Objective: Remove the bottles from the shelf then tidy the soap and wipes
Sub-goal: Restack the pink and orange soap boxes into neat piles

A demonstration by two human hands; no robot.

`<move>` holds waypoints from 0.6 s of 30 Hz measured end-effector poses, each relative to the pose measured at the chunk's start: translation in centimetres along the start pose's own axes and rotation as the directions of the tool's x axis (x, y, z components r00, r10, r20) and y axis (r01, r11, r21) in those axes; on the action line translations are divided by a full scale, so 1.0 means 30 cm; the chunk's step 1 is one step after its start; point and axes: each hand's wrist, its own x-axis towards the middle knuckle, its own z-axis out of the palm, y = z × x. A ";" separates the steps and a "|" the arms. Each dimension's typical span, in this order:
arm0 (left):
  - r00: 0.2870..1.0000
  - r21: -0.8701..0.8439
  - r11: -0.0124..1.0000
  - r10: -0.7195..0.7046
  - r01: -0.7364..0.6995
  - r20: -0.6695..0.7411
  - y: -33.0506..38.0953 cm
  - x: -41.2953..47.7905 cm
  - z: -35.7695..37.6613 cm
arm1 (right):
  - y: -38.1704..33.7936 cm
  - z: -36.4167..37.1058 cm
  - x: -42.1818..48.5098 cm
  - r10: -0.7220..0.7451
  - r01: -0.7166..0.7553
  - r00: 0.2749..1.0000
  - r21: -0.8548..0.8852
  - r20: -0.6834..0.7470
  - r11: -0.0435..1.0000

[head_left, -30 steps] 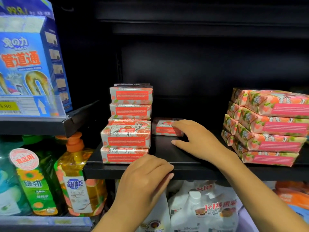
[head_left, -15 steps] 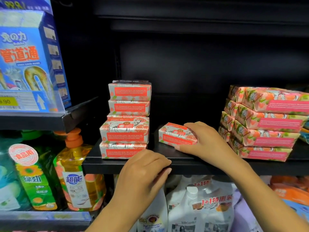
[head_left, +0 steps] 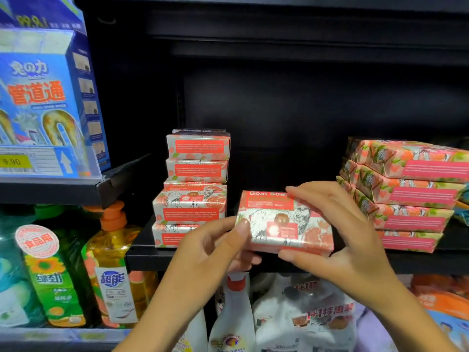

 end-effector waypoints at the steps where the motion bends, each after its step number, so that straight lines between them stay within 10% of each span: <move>1: 1.000 -0.029 1.000 0.007 -0.006 0.011 0.001 0.004 0.001 | -0.005 0.002 0.001 -0.012 0.011 0.999 0.006 0.030 1.000; 11: 0.946 -0.081 0.958 0.257 -0.277 -0.197 -0.010 -0.017 0.013 | -0.012 -0.008 -0.014 0.293 -0.382 0.912 0.336 0.286 0.861; 18: 0.903 0.122 0.901 0.425 -0.415 -0.069 -0.051 0.003 -0.003 | -0.019 -0.004 -0.010 0.183 -0.176 0.982 0.135 -0.041 0.975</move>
